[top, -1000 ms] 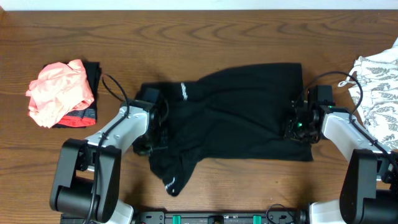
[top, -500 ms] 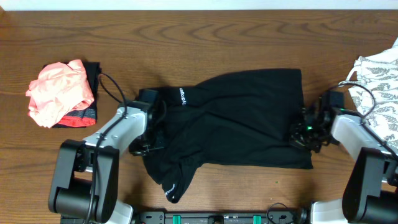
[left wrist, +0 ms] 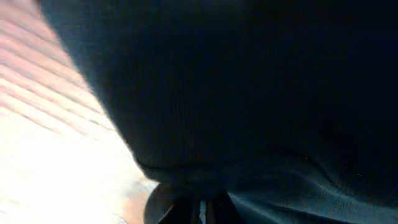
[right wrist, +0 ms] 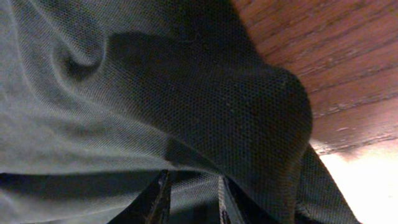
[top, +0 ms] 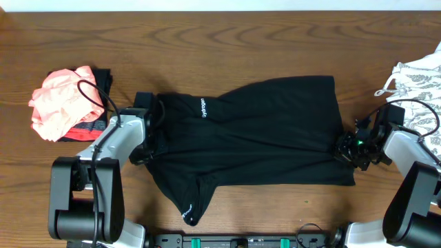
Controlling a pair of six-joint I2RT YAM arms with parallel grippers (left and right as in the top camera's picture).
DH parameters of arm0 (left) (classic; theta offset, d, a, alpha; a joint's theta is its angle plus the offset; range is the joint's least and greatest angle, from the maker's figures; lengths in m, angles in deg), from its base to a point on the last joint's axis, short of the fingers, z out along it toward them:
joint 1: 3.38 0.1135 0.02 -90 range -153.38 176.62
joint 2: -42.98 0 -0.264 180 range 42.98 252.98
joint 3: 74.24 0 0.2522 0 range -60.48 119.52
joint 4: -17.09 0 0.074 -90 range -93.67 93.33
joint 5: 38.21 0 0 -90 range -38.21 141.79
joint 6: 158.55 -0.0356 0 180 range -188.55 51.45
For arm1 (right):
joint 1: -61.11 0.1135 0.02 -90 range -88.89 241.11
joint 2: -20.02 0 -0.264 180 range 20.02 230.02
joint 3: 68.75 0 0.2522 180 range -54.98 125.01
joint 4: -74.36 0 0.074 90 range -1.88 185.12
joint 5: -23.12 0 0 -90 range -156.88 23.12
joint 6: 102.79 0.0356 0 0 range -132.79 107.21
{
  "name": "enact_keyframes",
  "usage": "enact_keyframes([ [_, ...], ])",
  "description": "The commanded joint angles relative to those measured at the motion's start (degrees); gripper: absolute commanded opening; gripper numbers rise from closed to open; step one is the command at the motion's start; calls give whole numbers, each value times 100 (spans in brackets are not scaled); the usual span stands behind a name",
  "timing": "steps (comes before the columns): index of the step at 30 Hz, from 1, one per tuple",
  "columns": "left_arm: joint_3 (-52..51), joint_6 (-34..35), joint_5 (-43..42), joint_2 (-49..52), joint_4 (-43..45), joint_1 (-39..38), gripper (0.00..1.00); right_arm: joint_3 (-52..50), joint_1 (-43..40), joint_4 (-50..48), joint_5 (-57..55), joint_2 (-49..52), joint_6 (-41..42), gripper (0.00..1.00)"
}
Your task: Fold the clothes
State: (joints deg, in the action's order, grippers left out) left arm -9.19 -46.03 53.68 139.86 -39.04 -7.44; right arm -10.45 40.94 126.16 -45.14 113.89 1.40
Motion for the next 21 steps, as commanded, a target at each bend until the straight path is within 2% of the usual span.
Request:
enact_keyframes([
  [1, 389, 52, 411, -138, -153, 105, 6, 162, -118, 50, -483, 214, -278, 27],
  [7, 1123, 52, 411, -979, -380, 105, 8, 1244, -114, 1016, -284, -402, -509, 32],
  [9, 1261, 52, 411, -1244, -133, 103, 16, 1611, -114, 1169, -284, -645, -511, 36],
  [11, 1276, 50, 411, -1467, 422, 103, 27, 1954, -70, 1115, -267, -898, -551, 46],
  [14, 1274, -4, 411, -1504, 1432, 103, 44, 2223, 103, 671, -4, -1080, -850, 67],
  [16, 1274, -197, 280, -1410, 1971, 103, 47, 2229, 249, 267, 210, -1080, -1047, 72],
  [18, 1274, -446, -162, -1193, 2542, 103, 50, 2227, 402, -44, 249, -1008, -1165, 73],
  [21, 1274, -468, -826, -743, 3141, 105, 52, 2227, 597, -428, 227, -837, -1215, 74],
])
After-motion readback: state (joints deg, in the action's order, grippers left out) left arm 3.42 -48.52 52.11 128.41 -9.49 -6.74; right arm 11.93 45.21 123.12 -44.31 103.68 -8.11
